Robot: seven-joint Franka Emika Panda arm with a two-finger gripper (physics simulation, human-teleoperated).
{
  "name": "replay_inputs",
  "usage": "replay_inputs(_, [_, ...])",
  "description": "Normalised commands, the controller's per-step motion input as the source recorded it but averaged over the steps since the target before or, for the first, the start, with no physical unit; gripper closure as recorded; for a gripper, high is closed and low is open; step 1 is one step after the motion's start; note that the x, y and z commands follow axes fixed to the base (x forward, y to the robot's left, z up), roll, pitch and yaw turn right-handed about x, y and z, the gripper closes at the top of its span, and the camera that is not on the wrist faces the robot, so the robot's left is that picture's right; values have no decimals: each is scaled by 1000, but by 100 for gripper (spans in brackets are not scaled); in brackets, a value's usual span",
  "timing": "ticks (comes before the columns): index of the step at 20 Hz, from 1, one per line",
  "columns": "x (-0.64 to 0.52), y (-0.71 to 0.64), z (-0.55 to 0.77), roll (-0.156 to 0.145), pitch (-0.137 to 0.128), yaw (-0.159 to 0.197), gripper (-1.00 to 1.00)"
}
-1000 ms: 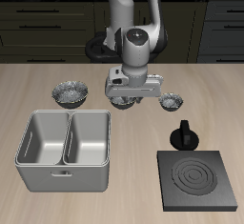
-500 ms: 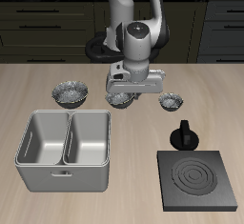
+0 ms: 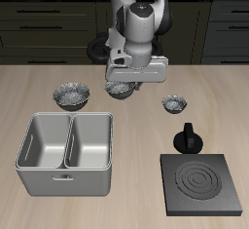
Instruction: Place the medium-sized bowl on the flat stove
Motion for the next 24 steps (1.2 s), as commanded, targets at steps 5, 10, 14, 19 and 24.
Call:
replay_inputs(5, [-17,55,539,-14,-79,20,100])
replay_inputs(10, [-47,102,477,8,-78,22,100])
replay_inputs(14, [97,77,278,-3,-27,18,100])
replay_inputs(19, [243,97,121,-11,-6,26,100])
replay_inputs(24, [397,160,187,-10,7,10,100])
